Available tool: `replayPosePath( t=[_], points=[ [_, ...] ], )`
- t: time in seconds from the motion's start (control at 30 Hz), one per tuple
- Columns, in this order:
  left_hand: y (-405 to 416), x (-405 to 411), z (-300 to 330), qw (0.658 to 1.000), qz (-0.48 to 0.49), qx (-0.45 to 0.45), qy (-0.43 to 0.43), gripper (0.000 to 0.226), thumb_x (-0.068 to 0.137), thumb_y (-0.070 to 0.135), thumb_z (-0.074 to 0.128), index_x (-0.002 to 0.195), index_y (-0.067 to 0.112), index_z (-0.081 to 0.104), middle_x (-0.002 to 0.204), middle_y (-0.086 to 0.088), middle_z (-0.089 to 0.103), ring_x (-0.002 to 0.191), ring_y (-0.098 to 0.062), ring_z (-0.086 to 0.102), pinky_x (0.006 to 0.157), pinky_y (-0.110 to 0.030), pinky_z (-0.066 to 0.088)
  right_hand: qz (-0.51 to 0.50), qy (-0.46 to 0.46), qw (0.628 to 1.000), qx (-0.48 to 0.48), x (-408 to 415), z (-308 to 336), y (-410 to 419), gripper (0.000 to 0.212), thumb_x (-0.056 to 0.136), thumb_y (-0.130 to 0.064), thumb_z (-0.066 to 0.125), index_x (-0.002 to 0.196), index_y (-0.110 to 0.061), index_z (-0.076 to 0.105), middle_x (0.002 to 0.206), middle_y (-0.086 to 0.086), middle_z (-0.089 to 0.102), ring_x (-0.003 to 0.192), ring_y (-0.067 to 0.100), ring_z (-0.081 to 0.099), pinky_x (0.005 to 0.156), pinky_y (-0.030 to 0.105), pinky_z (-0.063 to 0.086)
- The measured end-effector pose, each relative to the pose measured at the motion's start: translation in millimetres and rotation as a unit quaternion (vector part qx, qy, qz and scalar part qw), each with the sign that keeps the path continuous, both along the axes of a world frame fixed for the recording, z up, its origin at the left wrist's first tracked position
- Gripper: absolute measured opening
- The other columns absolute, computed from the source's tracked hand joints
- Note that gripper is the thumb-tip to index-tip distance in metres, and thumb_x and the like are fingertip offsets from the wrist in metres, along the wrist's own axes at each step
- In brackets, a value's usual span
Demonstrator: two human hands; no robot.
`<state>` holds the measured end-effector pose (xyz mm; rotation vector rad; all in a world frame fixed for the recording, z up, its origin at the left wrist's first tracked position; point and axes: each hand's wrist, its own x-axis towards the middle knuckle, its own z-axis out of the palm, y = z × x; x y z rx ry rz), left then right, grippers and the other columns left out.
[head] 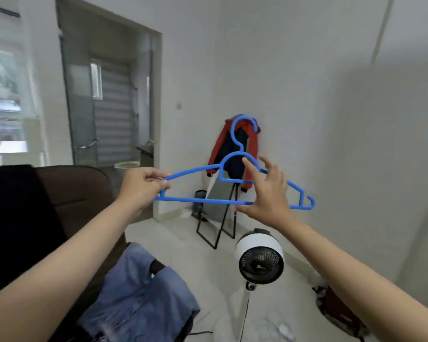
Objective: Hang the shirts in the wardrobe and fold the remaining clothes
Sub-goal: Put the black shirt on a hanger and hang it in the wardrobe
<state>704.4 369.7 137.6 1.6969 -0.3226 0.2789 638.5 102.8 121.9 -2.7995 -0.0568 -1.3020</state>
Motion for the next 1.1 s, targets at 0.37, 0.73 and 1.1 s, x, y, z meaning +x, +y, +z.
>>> replayPosePath(
  t=[0.37, 0.73, 1.1],
  points=[
    [96.1, 108.7, -20.7, 0.986, 0.155, 0.036, 0.047, 0.020, 0.085, -0.006, 0.060, 0.087, 0.012, 0.068, 0.076, -0.008, 0.069, 0.071, -0.015, 0.065, 0.065, -0.023, 0.051, 0.193, 0.014, 0.980, -0.044, 194.9, -34.5, 56.9, 0.109, 0.058, -0.076, 0.064, 0.145, -0.017, 0.034, 0.126, -0.002, 0.053, 0.101, 0.022, 0.053, 0.085, 0.038, 0.041],
    [179.5, 135.5, -45.7, 0.957, 0.271, 0.008, 0.100, 0.022, 0.085, -0.008, 0.057, 0.089, 0.010, 0.069, 0.078, -0.010, 0.068, 0.067, -0.008, 0.067, 0.064, -0.015, 0.053, 0.329, 0.073, 0.940, -0.042, 303.3, -66.3, 132.8, 0.112, 0.056, -0.071, 0.072, 0.147, -0.020, 0.030, 0.103, 0.006, 0.045, 0.086, 0.018, 0.043, 0.068, 0.033, 0.044],
    [270.8, 158.3, -83.6, 0.933, 0.332, -0.008, 0.138, 0.021, 0.085, -0.003, 0.061, 0.097, 0.012, 0.071, 0.088, -0.007, 0.071, 0.086, -0.015, 0.067, 0.079, -0.023, 0.050, 0.374, 0.081, 0.920, -0.087, 344.1, -90.5, 223.4, 0.097, 0.067, -0.086, 0.046, 0.142, -0.025, 0.039, 0.079, 0.006, 0.043, 0.062, 0.014, 0.036, 0.046, 0.024, 0.036]
  ],
)
